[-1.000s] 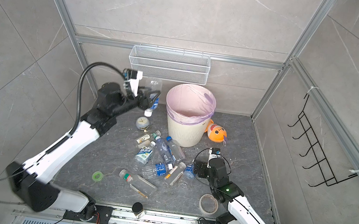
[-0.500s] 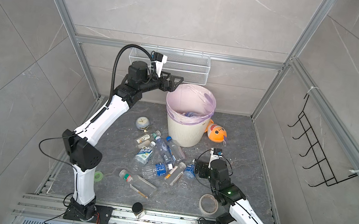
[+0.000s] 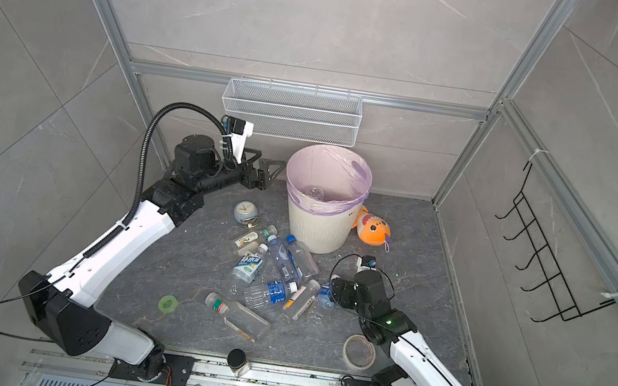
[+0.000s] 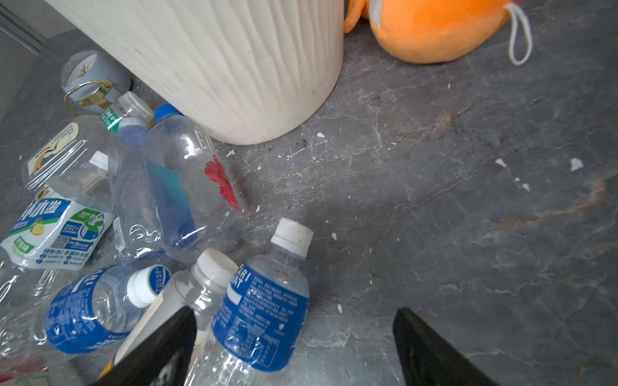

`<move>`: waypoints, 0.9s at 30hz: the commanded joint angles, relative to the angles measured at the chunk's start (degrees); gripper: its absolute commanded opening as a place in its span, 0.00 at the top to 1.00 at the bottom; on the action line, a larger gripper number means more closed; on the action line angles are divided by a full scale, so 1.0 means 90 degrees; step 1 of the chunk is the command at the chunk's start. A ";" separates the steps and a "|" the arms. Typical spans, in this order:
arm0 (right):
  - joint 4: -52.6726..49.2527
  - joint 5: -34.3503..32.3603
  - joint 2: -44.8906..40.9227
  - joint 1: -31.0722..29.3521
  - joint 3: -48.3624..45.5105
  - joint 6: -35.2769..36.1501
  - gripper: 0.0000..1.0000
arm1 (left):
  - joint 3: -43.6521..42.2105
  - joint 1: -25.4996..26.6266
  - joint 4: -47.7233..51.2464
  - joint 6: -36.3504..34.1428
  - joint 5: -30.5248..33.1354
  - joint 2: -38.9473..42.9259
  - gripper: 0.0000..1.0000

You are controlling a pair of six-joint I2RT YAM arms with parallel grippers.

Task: Throw the plastic bottles in the bin
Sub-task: 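Return the left gripper to the pile while the right gripper grasps a blue-labelled bottle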

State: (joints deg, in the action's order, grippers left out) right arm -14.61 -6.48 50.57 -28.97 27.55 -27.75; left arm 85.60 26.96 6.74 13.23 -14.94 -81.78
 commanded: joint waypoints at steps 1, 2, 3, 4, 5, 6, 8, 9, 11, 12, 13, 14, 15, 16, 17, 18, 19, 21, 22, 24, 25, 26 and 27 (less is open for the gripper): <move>-0.0430 0.0281 0.0003 -0.0102 0.0253 -0.0410 0.07 | -0.0625 -0.0037 -0.0152 -0.0285 0.0356 0.0535 0.00; -0.0541 0.0313 0.0033 -0.0108 0.0304 -0.0491 0.07 | -0.0842 -0.0035 -0.0151 -0.0308 0.0397 0.0689 0.00; -0.0588 0.0363 0.0066 -0.0125 0.0333 -0.0575 0.06 | -0.1026 -0.0032 -0.0158 -0.0325 0.0444 0.0806 0.00; -0.0665 0.0451 0.0134 -0.0121 0.0380 -0.0657 0.06 | -0.1244 -0.0029 -0.0155 -0.0328 0.0502 0.0934 0.01; -0.0725 0.0529 0.0212 -0.0134 0.0428 -0.0735 0.06 | -0.1435 -0.0027 -0.0142 -0.0328 0.0564 0.1044 0.01; -0.0731 0.0619 0.0282 -0.0136 0.0449 -0.0811 0.06 | -0.1589 -0.0027 -0.0127 -0.0329 0.0599 0.1129 0.01; -0.0692 0.0732 0.0389 -0.0183 0.0445 -0.0941 0.06 | -0.1994 -0.0027 -0.0130 -0.0311 0.0660 0.1339 0.01; -0.0684 0.0730 0.0430 -0.0221 0.0437 -0.0985 0.06 | -0.2207 -0.0027 -0.0153 -0.0301 0.0701 0.1438 0.02; -0.0670 0.0720 0.0497 -0.0266 0.0416 -0.1065 0.06 | -0.2571 -0.0027 -0.0196 -0.0261 0.0755 0.1608 0.02; -0.0658 0.0723 0.0530 -0.0293 0.0401 -0.1103 0.06 | -0.2734 -0.0027 -0.0203 -0.0217 0.0787 0.1683 0.02; -0.0633 0.0739 0.0560 -0.0316 0.0388 -0.1139 0.06 | -0.2849 -0.0019 -0.0211 -0.0176 0.0821 0.1759 0.02; -0.0597 0.0744 0.0604 -0.0336 0.0370 -0.1181 0.06 | -0.3012 -0.0017 -0.0203 -0.0139 0.0889 0.1852 0.03; -0.0570 0.0757 0.0652 -0.0366 0.0364 -0.1232 0.06 | -0.3198 0.0001 -0.0228 -0.0100 0.0983 0.1976 0.03; -0.0545 0.0759 0.0694 -0.0382 0.0348 -0.1264 0.06 | -0.3390 0.0012 -0.0295 -0.0072 0.1050 0.2104 0.03; -0.0513 0.0762 0.0751 -0.0412 0.0334 -0.1305 0.06 | -0.3617 0.0022 -0.0378 -0.0042 0.1077 0.2241 0.03; -0.0482 0.0785 0.0791 -0.0438 0.0324 -0.1345 0.06 | -0.3777 0.0027 -0.0403 -0.0005 0.1109 0.2338 0.03; -0.0438 0.0809 0.0848 -0.0467 0.0308 -0.1383 0.06 | -0.3955 0.0032 -0.0421 0.0040 0.1114 0.2452 0.04; -0.0356 0.0868 0.0954 -0.0525 0.0299 -0.1451 0.06 | -0.4248 0.0101 -0.0467 0.0076 0.1081 0.2625 0.04; -0.0306 0.0907 0.1013 -0.0555 0.0299 -0.1484 0.06 | -0.4404 0.0159 -0.0482 0.0074 0.1093 0.2717 0.04; -0.0251 0.0952 0.1113 -0.0572 0.0301 -0.1558 0.07 | -0.4649 0.0260 -0.0459 0.0053 0.1152 0.2871 0.04; -0.0234 0.0968 0.1169 -0.0570 0.0298 -0.1598 0.07 | -0.4777 0.0306 -0.0443 0.0060 0.1206 0.2950 0.04; -0.0212 0.0982 0.1204 -0.0576 0.0308 -0.1633 0.07 | -0.4905 0.0350 -0.0446 0.0096 0.1251 0.3020 0.04; -0.0185 0.1012 0.1240 -0.0574 0.0303 -0.1667 0.07 | -0.5002 0.0389 -0.0459 0.0132 0.1268 0.3066 0.04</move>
State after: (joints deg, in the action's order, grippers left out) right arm -17.61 1.63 60.90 -33.85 30.17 -40.64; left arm 41.80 29.52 5.45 13.28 -4.97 -56.27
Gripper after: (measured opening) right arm 0.929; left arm 0.959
